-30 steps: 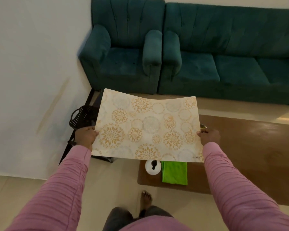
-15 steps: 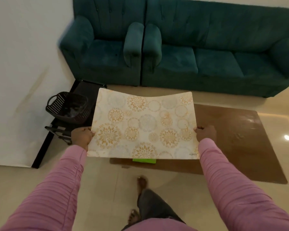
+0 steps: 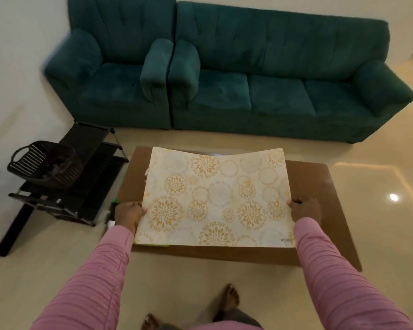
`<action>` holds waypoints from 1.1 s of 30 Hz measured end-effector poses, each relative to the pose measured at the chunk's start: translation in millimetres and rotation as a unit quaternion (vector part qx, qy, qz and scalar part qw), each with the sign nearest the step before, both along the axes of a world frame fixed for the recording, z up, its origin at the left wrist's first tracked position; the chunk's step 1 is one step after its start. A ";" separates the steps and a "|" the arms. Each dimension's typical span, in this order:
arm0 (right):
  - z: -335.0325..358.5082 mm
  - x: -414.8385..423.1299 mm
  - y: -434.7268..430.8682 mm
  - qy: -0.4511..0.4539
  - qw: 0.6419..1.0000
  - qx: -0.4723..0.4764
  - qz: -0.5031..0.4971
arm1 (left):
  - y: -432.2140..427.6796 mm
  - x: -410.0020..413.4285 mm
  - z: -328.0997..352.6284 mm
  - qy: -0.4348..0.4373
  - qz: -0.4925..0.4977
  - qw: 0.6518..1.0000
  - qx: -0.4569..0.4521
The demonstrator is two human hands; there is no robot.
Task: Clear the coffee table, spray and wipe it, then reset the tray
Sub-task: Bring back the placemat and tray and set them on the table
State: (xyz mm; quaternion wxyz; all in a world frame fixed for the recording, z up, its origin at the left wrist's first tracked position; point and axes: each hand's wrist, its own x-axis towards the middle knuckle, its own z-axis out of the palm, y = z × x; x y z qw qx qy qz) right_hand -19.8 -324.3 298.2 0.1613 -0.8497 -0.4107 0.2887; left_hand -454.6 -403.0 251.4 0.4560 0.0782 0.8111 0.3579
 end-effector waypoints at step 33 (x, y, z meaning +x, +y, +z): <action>-307.3 216.8 171.0 -0.095 0.984 -0.145 -0.040 | 195.9 221.7 -292.1 0.029 -0.089 0.979 -0.183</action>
